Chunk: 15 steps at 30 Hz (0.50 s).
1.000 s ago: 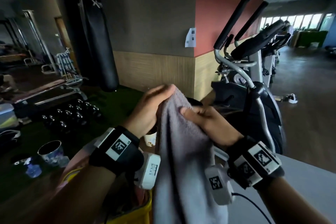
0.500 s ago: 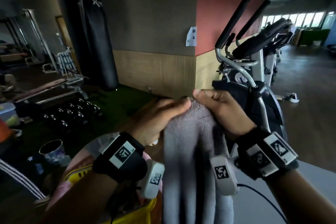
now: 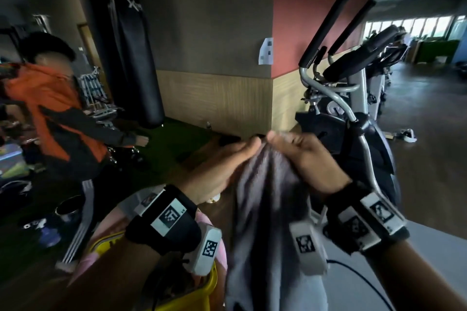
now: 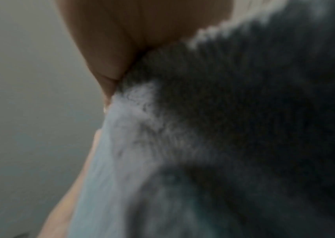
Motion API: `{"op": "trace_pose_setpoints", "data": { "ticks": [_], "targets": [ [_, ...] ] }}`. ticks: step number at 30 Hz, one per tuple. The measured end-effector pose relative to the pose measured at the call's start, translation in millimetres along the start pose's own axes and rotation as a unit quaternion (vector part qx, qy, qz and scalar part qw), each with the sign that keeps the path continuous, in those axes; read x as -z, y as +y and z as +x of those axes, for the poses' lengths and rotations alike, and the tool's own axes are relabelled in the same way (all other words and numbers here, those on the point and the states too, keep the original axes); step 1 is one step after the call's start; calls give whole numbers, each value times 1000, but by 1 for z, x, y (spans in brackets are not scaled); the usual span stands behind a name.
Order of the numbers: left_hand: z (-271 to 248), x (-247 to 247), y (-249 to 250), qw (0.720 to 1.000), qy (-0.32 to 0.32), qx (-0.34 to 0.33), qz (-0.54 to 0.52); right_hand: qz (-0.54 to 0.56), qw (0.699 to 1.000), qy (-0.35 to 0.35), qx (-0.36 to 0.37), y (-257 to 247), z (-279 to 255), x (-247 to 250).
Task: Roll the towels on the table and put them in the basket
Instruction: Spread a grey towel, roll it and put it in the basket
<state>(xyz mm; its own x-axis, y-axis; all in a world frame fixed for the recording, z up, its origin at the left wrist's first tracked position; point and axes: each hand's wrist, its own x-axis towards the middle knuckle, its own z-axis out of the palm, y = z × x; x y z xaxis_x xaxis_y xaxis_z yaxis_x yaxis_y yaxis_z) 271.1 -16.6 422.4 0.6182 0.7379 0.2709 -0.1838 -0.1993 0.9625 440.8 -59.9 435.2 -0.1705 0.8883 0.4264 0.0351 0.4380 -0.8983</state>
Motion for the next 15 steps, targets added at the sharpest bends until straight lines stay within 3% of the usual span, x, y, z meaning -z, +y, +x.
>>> {"op": "trace_pose_setpoints", "data": {
  "ticks": [2,5,7,9,10,12,15],
  "targets": [
    [2,0,-1,1000,-1,6,26,14,1000,24,11,-3,10,5],
    [10,8,8,997,68,-27,-31,-40,998,-37,-16,13,-6,-2],
    [10,3,4,999,28,-19,-24,-45,997,-51,-25,17,-14,-3],
    [5,-6,-9,999,-31,15,9,-7,1000,-7,-2,14,-6,2],
    [2,-11,-11,999,-30,30,24,13,1000,21,3,12,-2,4],
    [4,-8,-11,999,16,31,33,16,999,38,-10,17,2,4],
    [3,-1,-9,995,76,6,-62,-8,998,5,-62,36,-19,0]
  ]
}}
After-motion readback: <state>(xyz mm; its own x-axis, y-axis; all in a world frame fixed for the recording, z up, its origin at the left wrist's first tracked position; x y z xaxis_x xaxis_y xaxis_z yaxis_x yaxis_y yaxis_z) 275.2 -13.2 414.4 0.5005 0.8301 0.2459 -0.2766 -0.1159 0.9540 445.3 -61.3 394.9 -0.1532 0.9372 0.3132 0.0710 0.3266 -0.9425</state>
